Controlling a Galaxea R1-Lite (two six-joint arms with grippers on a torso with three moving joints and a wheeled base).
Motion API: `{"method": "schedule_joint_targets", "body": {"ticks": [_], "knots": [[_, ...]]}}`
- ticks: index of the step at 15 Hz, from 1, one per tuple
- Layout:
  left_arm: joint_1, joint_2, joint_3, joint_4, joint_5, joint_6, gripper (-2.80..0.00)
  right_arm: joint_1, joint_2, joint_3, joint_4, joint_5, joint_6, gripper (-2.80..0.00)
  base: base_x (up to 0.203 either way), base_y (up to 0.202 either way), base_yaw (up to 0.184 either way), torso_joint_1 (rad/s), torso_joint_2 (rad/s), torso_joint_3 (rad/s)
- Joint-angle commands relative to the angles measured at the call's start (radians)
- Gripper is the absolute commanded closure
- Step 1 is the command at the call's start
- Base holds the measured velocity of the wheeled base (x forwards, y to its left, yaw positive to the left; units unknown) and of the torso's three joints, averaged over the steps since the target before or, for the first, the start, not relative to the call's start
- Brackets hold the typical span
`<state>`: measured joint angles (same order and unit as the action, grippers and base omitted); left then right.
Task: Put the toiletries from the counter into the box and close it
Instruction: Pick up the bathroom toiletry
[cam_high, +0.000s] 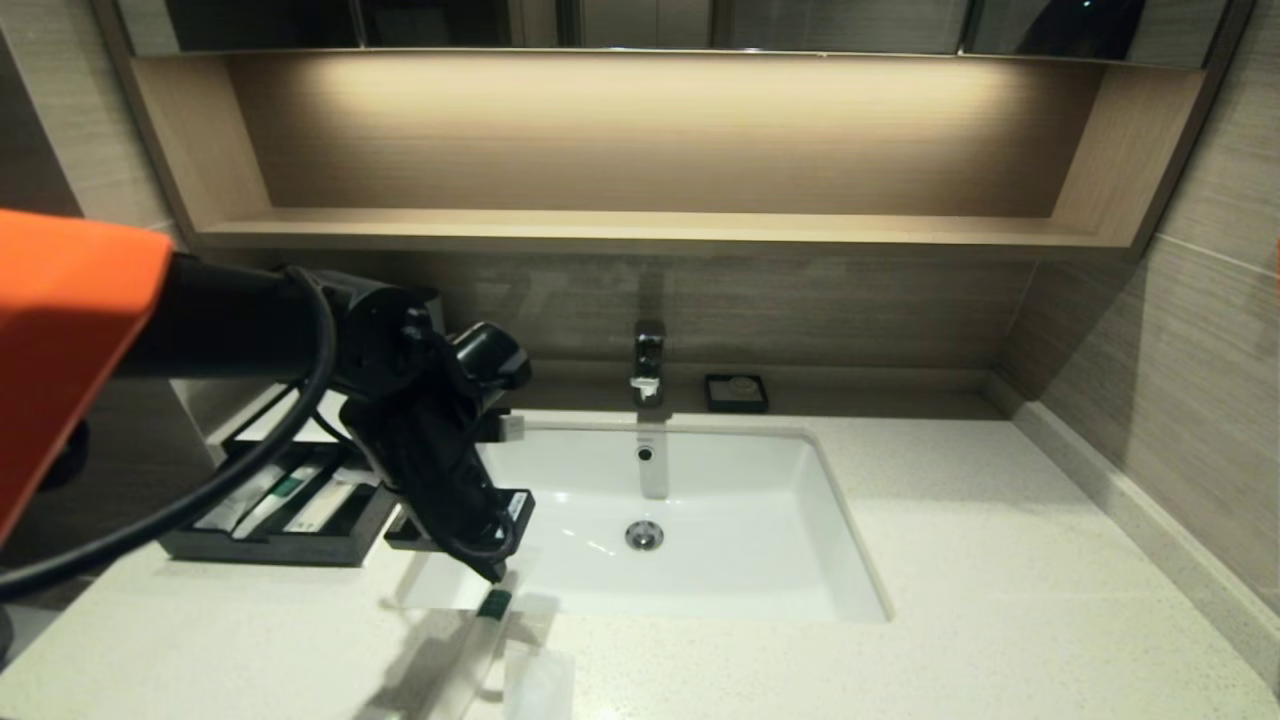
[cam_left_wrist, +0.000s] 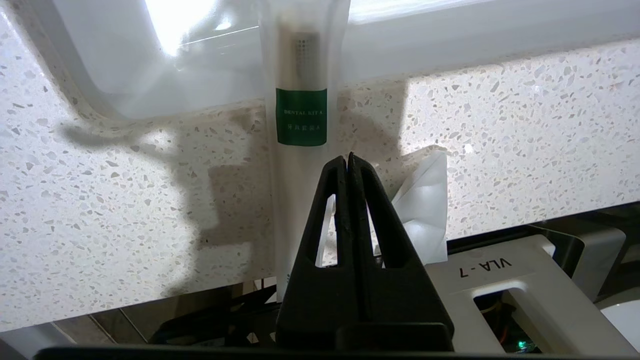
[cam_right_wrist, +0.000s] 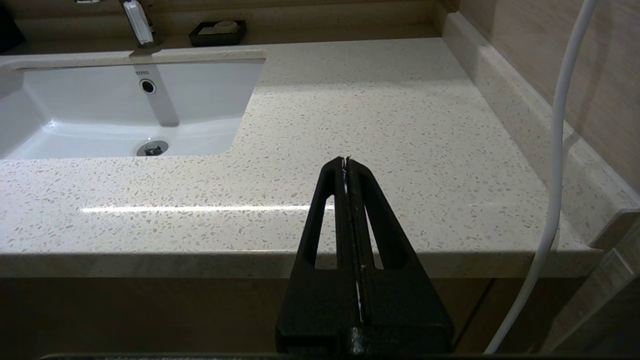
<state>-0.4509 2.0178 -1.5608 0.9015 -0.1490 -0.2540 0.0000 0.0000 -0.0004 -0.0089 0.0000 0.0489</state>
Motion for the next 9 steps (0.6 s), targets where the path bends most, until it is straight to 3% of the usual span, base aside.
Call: {"method": "schedule_joint_targets", "body": {"ticks": [1, 3, 9], "knots": [[-0.002, 0.032, -0.007, -0.001, 0.010, 0.000, 0.00, 0.000, 0.002, -0.001, 0.000, 0.000, 0.000, 0.00, 0.000, 0.000, 0.000, 0.000, 0.00, 0.000], [-0.003, 0.051, -0.013, -0.020, 0.039, -0.001, 0.00, 0.000, 0.002, -0.001, 0.000, 0.000, 0.000, 0.00, 0.000, 0.000, 0.000, 0.000, 0.00, 0.000], [-0.003, 0.080, -0.030, -0.028, 0.045, 0.001, 0.00, 0.000, 0.002, 0.000, 0.000, 0.000, 0.000, 0.00, 0.000, 0.000, 0.000, 0.000, 0.00, 0.000]]}}
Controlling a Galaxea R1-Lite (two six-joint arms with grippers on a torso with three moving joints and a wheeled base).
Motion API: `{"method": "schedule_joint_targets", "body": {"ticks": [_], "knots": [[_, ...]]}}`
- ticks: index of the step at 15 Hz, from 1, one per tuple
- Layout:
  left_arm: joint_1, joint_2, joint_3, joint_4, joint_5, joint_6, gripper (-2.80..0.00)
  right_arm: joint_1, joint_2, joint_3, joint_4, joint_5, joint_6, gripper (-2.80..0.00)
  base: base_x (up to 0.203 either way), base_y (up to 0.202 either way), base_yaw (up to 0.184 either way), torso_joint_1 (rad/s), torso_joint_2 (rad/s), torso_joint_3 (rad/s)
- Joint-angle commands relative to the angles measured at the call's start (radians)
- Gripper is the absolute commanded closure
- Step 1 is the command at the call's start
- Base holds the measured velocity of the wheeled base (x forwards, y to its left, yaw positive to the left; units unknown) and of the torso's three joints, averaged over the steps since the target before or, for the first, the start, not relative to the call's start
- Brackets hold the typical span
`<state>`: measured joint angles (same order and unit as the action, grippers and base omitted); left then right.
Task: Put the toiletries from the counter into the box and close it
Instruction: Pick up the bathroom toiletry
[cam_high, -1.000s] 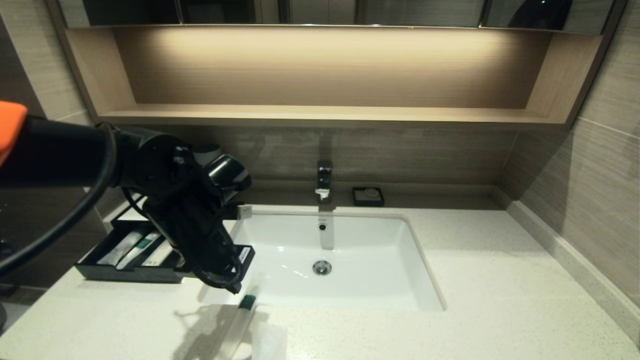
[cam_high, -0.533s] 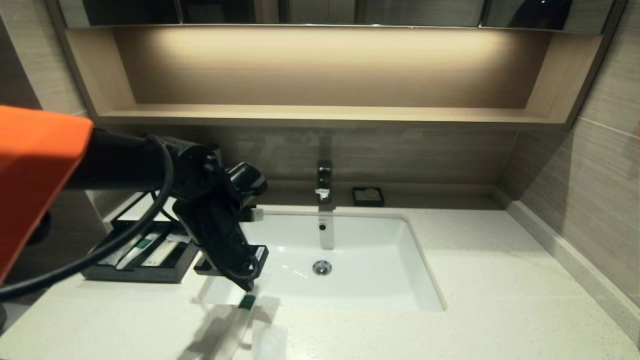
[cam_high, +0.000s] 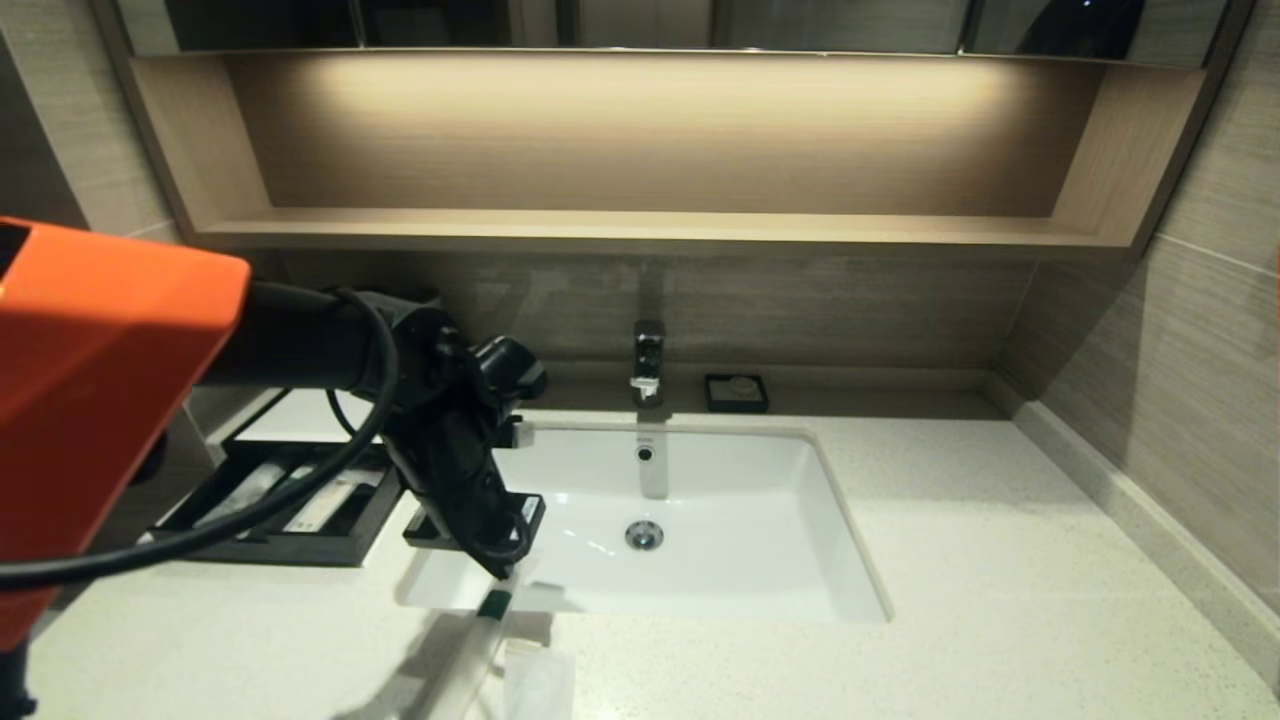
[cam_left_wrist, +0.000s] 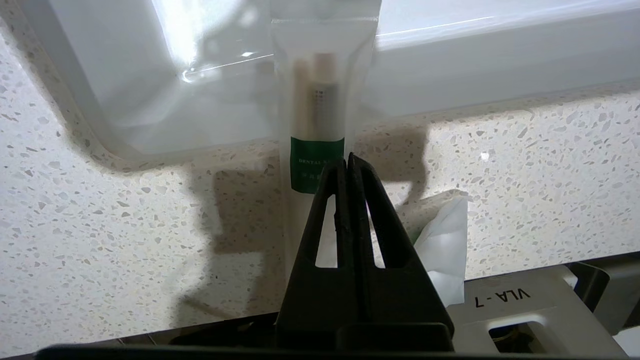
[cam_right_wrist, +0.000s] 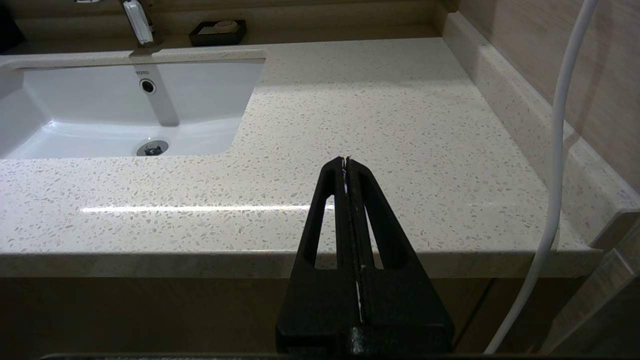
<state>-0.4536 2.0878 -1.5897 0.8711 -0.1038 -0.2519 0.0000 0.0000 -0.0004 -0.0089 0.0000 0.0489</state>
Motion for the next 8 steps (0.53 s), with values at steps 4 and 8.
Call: {"method": "schedule_joint_targets", "body": {"ticks": [4, 8], "knots": [[0.000, 0.025, -0.001, -0.014, 0.019, 0.006, -2.80, 0.000, 0.002, 0.000, 0.000, 0.000, 0.000, 0.00, 0.000, 0.000, 0.000, 0.000, 0.00, 0.000], [0.000, 0.036, -0.002, -0.030, 0.022, 0.010, -2.80, 0.000, 0.002, -0.001, 0.000, 0.000, 0.000, 0.00, 0.000, 0.000, 0.000, 0.000, 0.00, 0.000]]}}
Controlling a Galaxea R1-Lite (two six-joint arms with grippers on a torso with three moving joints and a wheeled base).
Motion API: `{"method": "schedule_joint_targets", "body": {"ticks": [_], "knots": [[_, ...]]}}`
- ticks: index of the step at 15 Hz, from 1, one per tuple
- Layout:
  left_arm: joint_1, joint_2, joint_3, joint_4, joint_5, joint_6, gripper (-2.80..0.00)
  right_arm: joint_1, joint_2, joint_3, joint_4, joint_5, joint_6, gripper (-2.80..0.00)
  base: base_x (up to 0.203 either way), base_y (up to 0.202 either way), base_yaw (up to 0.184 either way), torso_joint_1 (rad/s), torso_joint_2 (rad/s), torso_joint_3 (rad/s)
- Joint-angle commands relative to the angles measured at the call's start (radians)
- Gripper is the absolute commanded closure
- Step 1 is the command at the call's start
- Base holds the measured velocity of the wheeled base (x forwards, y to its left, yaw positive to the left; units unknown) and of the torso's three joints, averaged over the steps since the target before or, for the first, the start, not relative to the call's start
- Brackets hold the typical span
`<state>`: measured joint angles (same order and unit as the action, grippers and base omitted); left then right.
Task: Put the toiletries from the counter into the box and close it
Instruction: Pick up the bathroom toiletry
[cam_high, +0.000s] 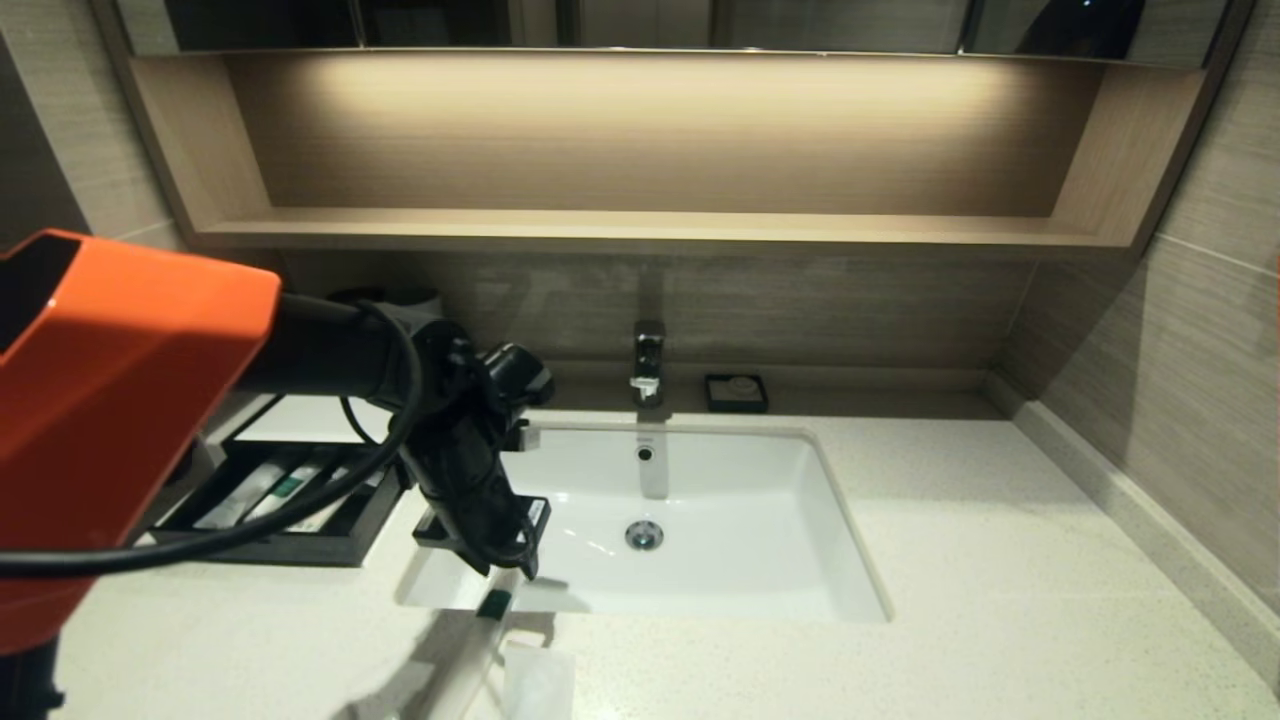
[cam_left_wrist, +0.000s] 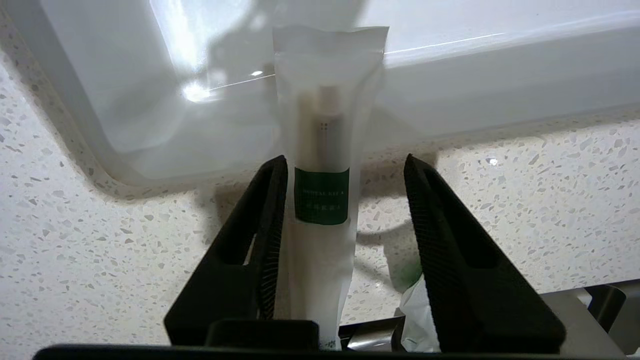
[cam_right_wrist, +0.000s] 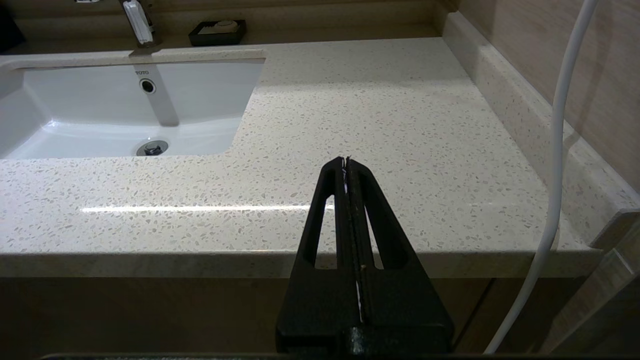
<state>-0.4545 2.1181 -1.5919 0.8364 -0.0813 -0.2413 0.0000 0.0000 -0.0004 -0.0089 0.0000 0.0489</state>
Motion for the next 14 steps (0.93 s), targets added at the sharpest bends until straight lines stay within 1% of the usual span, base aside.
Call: {"method": "schedule_joint_targets", "body": {"ticks": [1, 7, 11, 14], "knots": [[0.000, 0.010, 0.000, 0.003, 0.000, 0.000, -2.80, 0.000, 0.002, -0.001, 0.000, 0.000, 0.000, 0.00, 0.000, 0.000, 0.000, 0.000, 0.00, 0.000], [0.001, 0.045, -0.044, 0.009, 0.000, 0.004, -2.80, 0.000, 0.002, 0.000, 0.000, 0.000, 0.000, 0.00, 0.000, 0.000, 0.000, 0.000, 0.00, 0.000], [0.002, 0.056, -0.048, 0.016, 0.002, 0.007, -2.80, 0.000, 0.002, 0.000, 0.000, 0.000, 0.000, 0.00, 0.000, 0.000, 0.000, 0.000, 0.00, 0.000], [0.002, 0.075, -0.049, 0.014, 0.015, 0.011, -2.80, 0.000, 0.002, 0.000, 0.000, 0.000, 0.000, 0.00, 0.000, 0.000, 0.000, 0.000, 0.00, 0.000]]}}
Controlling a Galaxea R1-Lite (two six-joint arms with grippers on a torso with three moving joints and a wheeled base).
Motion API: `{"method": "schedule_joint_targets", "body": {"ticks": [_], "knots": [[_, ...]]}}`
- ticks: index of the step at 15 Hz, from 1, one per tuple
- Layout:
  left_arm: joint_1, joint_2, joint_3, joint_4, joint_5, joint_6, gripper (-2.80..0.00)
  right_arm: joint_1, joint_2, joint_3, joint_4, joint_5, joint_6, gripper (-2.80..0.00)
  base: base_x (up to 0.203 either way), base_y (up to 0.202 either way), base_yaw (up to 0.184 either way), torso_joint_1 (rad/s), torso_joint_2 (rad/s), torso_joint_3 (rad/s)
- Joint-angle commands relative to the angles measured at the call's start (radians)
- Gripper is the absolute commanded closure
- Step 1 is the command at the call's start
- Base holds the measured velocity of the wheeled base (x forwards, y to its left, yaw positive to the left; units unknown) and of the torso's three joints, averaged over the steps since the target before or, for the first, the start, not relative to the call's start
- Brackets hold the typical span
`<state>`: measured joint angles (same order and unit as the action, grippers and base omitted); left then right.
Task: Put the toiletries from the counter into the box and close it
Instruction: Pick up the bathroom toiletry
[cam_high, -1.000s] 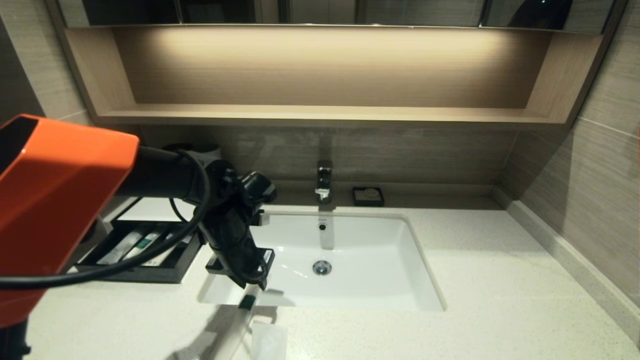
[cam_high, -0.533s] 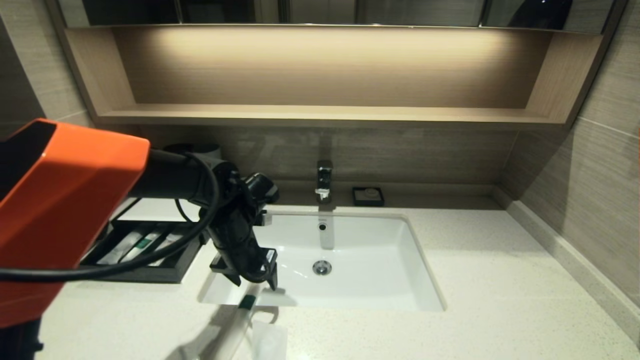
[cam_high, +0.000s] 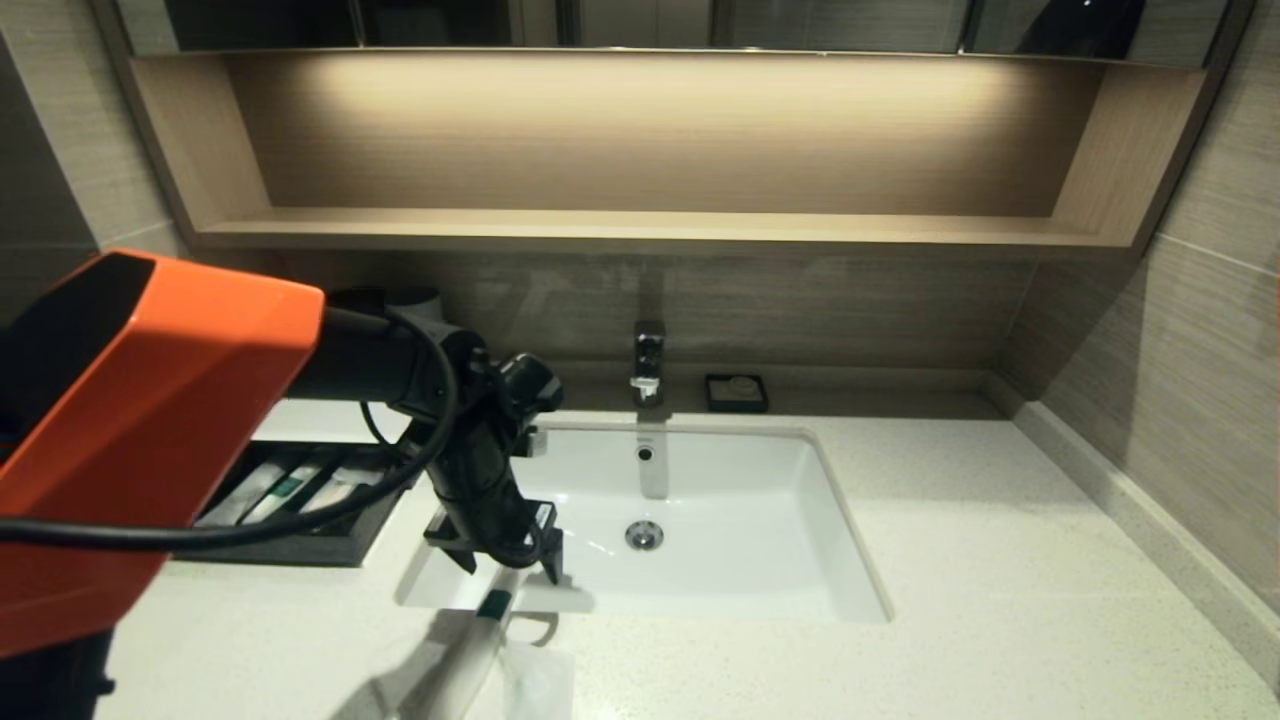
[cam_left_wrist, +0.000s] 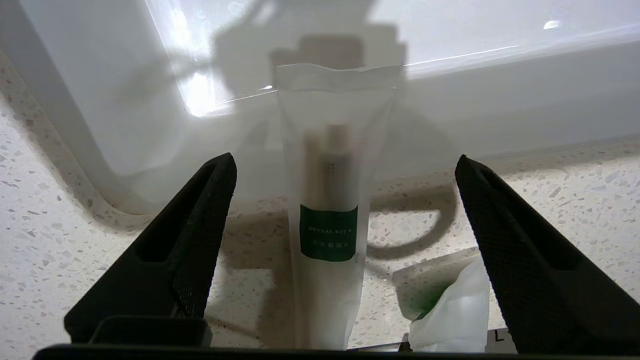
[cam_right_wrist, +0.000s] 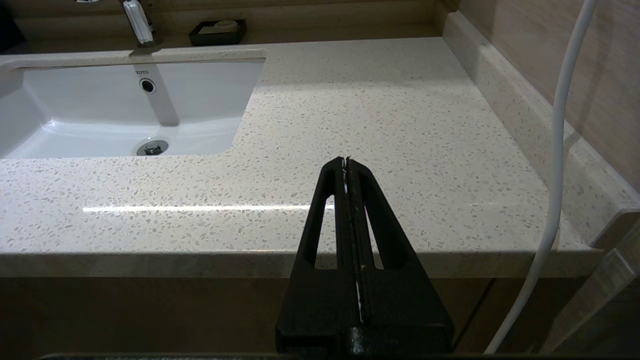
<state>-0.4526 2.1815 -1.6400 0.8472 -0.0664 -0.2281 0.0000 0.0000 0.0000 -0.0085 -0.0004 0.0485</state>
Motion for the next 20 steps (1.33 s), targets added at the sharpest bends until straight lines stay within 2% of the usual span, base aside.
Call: {"method": "schedule_joint_targets", "body": {"ticks": [1, 12, 13, 20], "knots": [[0.000, 0.016, 0.000, 0.003, 0.000, -0.002, -2.80, 0.000, 0.002, -0.001, -0.001, 0.000, 0.001, 0.00, 0.000, 0.000, 0.000, 0.000, 0.00, 0.000], [-0.002, 0.034, 0.000, 0.004, 0.042, -0.005, -2.80, 0.000, 0.002, 0.000, -0.001, 0.000, 0.001, 0.00, 0.000, 0.000, 0.000, 0.000, 0.00, 0.000], [-0.001, 0.034, 0.000, 0.006, 0.042, -0.005, 0.00, 0.000, 0.002, 0.000, -0.001, 0.000, 0.001, 0.00, 0.000, 0.000, 0.000, 0.000, 0.00, 0.000], [0.000, 0.030, 0.000, 0.004, 0.043, -0.007, 0.00, 0.000, 0.002, 0.000, -0.001, 0.000, 0.001, 0.00, 0.000, 0.000, 0.000, 0.000, 0.00, 0.000]]}}
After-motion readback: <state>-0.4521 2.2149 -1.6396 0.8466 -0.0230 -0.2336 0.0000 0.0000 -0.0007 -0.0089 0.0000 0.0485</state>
